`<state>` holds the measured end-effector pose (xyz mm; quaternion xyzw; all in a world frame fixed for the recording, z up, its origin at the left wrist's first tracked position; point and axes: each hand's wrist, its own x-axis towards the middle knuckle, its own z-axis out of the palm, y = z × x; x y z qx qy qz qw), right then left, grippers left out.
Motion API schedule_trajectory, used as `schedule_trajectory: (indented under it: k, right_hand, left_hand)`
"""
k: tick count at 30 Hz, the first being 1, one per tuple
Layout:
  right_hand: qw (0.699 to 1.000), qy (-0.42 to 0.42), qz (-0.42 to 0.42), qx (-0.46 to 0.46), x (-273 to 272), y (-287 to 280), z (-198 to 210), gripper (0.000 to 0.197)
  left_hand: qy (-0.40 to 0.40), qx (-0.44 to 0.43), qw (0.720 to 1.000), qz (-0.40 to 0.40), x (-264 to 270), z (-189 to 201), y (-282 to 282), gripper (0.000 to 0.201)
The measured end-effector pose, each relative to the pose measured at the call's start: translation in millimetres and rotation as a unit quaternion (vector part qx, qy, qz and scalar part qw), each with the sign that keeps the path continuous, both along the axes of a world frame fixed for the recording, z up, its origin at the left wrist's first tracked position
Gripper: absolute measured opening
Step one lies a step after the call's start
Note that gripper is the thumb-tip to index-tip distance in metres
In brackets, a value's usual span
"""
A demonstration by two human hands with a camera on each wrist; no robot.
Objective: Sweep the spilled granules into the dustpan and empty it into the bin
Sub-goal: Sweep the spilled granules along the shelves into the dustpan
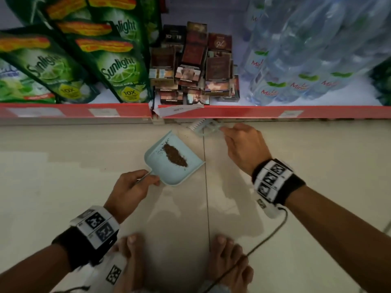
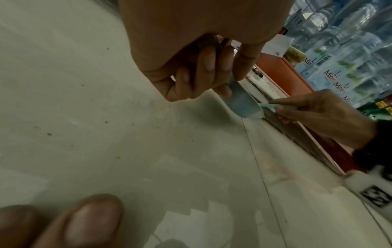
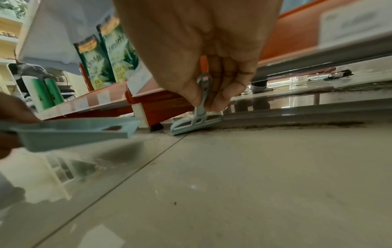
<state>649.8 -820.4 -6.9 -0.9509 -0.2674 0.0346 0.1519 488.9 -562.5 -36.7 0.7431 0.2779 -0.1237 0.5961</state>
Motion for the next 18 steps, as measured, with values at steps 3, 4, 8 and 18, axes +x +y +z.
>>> schedule_trajectory:
  k: [3, 4, 8, 18]
  right_hand:
    - [0.999, -0.019, 0.015, 0.036, -1, -22, 8, 0.028]
    - [0.998, -0.026, 0.019, 0.058, 0, -21, 8, 0.028]
    - [0.991, -0.024, 0.016, 0.127, 1, 19, -3, 0.028]
    - [0.991, 0.075, 0.012, -0.108, -2, 29, 7, 0.040]
  left_hand:
    - [0.007, -0.007, 1.000, 0.025, 2, -8, -6, 0.025]
    - [0.006, -0.018, 0.999, 0.038, 3, -10, -9, 0.025]
    - [-0.005, -0.039, 0.998, 0.046, 1, -13, -11, 0.027]
    - [-0.035, -0.006, 0.999, 0.027, -13, -23, -6, 0.026]
